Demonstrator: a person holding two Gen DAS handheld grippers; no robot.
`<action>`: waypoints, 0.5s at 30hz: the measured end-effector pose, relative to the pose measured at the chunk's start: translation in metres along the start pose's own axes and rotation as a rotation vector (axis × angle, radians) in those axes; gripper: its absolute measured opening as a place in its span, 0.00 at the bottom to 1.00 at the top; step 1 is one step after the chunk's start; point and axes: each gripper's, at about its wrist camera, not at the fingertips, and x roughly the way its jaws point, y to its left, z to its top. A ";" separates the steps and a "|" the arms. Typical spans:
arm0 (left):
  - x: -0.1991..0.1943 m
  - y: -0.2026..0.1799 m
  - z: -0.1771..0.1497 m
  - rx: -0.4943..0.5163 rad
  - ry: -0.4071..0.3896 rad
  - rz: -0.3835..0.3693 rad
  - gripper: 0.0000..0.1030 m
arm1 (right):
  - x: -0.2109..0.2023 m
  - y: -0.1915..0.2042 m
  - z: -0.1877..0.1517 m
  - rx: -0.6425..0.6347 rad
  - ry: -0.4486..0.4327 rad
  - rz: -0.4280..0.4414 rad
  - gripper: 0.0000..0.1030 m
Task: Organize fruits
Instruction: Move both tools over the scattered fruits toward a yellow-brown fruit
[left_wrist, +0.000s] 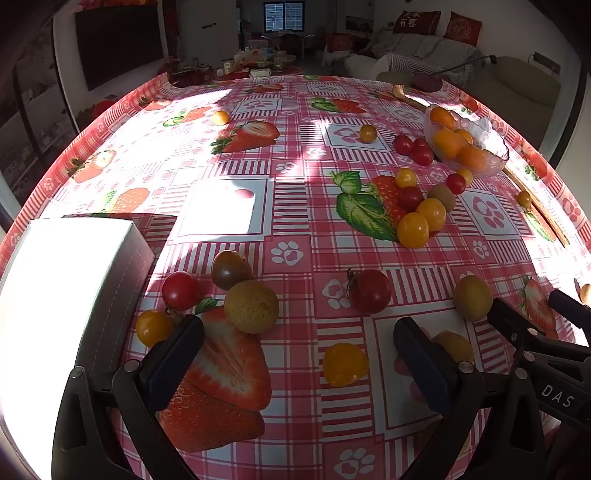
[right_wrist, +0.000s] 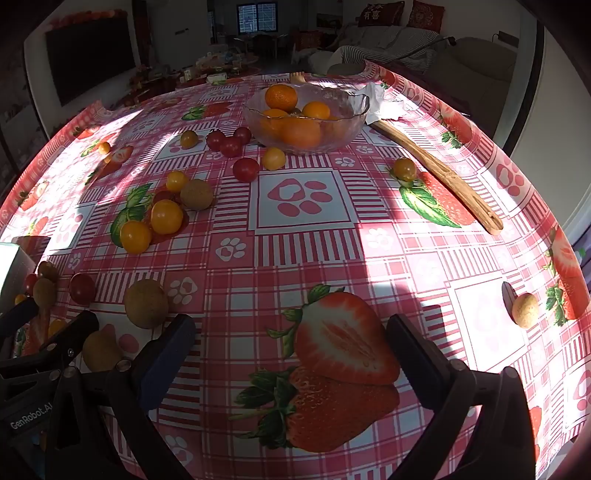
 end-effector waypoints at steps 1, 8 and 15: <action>0.000 0.000 0.000 0.000 0.000 0.000 1.00 | 0.000 0.000 0.000 0.001 0.000 0.002 1.00; 0.000 0.000 0.000 0.002 0.002 0.003 1.00 | 0.000 0.000 0.001 0.001 -0.001 0.000 1.00; -0.004 0.006 0.001 0.025 0.065 0.000 1.00 | -0.001 0.001 0.003 -0.002 0.069 0.003 1.00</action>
